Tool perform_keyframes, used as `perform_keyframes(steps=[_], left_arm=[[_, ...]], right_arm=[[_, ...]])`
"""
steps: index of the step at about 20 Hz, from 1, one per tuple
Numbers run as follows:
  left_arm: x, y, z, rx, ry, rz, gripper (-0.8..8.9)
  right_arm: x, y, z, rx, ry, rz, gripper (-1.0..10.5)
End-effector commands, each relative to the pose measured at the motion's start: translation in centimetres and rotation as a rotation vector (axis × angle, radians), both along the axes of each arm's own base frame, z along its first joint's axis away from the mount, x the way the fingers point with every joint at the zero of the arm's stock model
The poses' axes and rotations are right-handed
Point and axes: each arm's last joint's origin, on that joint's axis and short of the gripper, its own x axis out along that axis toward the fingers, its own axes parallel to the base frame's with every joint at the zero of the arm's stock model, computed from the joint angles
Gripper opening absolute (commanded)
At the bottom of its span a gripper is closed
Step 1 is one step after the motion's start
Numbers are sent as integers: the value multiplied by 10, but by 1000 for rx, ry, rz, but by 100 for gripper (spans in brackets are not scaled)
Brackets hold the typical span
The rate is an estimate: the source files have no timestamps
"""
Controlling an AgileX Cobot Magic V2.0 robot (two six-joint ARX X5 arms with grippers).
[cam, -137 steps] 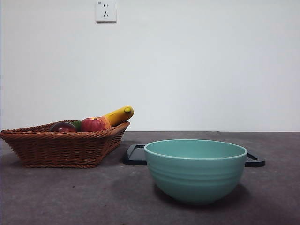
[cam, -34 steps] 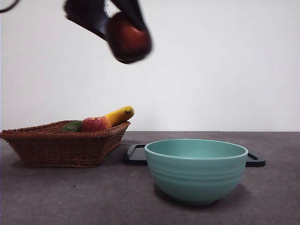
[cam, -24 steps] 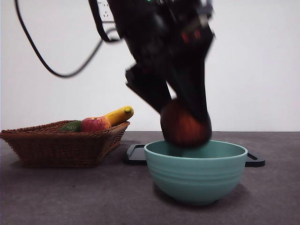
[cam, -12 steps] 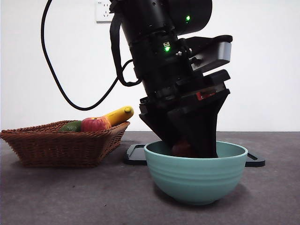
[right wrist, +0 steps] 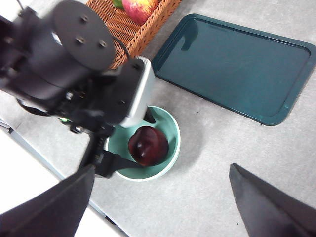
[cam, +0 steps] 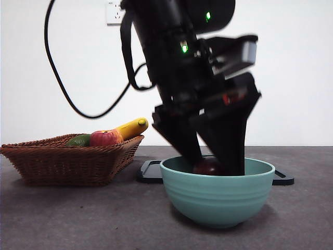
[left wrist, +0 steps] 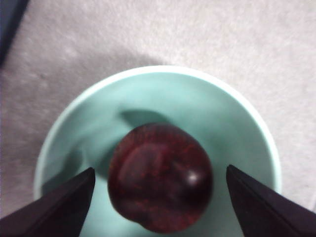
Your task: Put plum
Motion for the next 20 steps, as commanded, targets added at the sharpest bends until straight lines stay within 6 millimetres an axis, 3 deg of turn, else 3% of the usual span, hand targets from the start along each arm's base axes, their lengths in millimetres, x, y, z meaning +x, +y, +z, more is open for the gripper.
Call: perform_keyframes(steps=[1, 4, 8, 11, 16, 20], left_arm=[[-1, 4, 40, -111, -65, 29, 430], [-1, 34, 89, -234, -132, 110, 430], [-3, 96, 153, -409, -238, 278, 430], [-15, 145, 185, -483, -303, 385, 430], [-42, 198, 197, -489, -305, 479, 430], [-69, 220, 167, -502, -249, 510, 430]], right_arm=[[0, 1, 6, 3, -26, 6, 437], [0, 1, 6, 2, -27, 7, 437], [0, 1, 6, 2, -27, 7, 437], [0, 1, 6, 2, -27, 7, 437], [0, 1, 6, 2, -27, 7, 437], [0, 1, 6, 2, -27, 7, 437]])
